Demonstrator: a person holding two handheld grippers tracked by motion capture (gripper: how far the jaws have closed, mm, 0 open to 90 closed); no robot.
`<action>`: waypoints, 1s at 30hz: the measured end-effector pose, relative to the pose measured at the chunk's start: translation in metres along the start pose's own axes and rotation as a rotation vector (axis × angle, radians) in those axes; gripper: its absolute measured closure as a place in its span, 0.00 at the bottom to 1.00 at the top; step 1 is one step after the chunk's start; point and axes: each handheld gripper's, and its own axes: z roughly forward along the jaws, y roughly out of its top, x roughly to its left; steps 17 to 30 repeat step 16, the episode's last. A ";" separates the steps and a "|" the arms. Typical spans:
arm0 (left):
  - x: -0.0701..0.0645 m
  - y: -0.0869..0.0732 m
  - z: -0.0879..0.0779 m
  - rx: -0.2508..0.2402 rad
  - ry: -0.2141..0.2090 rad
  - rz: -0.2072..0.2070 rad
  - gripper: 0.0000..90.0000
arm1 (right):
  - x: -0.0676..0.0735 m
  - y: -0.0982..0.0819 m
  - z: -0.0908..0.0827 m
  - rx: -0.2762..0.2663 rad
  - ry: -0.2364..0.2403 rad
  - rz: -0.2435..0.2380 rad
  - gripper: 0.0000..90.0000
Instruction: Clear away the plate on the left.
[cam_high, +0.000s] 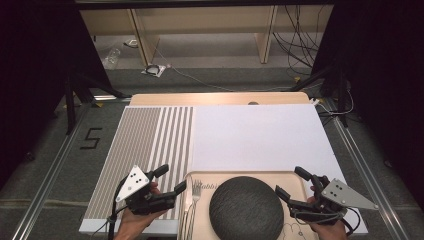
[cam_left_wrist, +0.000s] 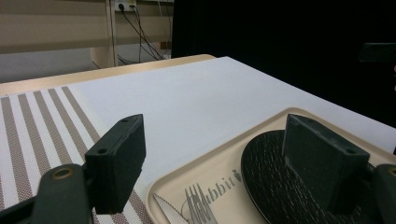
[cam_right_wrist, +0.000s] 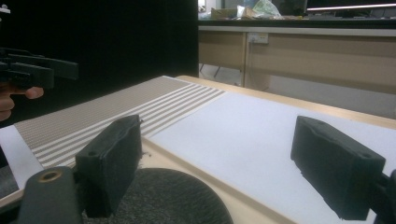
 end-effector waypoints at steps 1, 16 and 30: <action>0.000 0.000 0.000 0.003 0.000 -0.001 0.24 | 0.000 0.000 0.000 0.000 0.000 0.001 0.19; 0.002 0.000 0.000 -0.001 0.004 -0.012 0.24 | 0.000 0.000 0.000 0.001 -0.001 0.004 0.19; 0.002 0.000 0.000 -0.001 0.004 -0.012 0.24 | 0.000 0.000 0.000 0.001 -0.001 0.004 0.19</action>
